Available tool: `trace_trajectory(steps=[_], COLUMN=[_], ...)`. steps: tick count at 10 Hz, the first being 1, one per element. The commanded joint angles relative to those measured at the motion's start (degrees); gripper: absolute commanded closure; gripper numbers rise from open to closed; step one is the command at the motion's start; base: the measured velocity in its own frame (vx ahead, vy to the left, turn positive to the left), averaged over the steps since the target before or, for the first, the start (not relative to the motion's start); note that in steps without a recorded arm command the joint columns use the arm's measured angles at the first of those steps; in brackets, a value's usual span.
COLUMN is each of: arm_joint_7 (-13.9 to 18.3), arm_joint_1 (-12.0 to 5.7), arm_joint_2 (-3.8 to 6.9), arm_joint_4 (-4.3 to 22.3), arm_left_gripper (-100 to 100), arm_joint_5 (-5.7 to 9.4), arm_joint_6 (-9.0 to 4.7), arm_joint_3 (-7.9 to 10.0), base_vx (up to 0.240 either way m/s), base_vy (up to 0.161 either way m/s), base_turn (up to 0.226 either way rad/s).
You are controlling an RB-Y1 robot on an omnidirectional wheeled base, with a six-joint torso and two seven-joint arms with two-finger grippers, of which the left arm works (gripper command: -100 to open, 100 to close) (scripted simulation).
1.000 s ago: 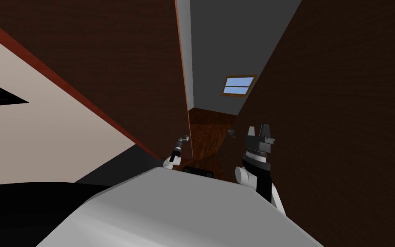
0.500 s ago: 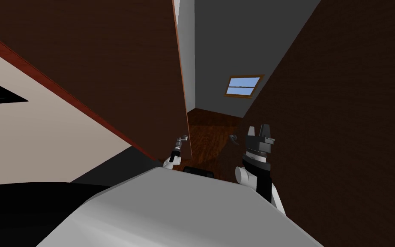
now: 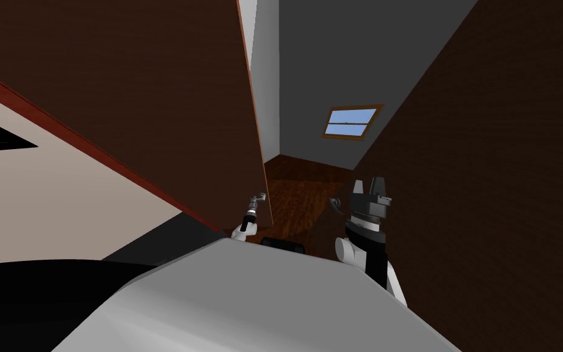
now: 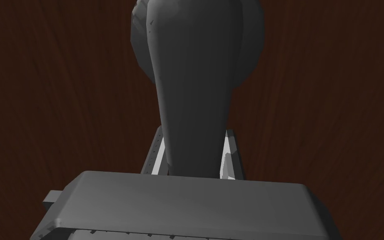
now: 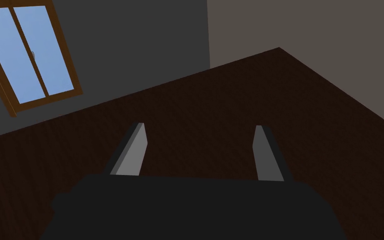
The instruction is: Push the door open
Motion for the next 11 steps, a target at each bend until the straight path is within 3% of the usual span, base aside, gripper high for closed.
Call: trace_trajectory(steps=[1,5,8,9,10,11], arm_joint_7=[-1.4,-4.6,-6.5,-6.2,-7.0,-7.0], arm_joint_1=[-0.62,-1.31,-1.73,-1.51,-1.64,-1.64], arm_joint_2=[0.28,-1.95,-5.31,-4.31,-2.57,-2.57], arm_joint_4=[-0.2,0.3,0.6,0.5,0.6,0.6], arm_left_gripper=[100,100,100,100,100,100], arm_joint_5=[0.70,2.50,3.60,3.52,4.32,4.32], arm_joint_6=[-0.65,-1.43,-1.91,-1.66,-2.08,-2.08], arm_joint_3=[0.95,2.75,3.86,3.93,5.22,5.22], base_vx=[0.203,0.225,0.191,0.061,0.139,0.169], base_vy=[-0.010,-0.014,-0.028,-0.012,0.003,0.004], base_turn=[0.066,0.097,0.100,0.037,0.022,0.011])
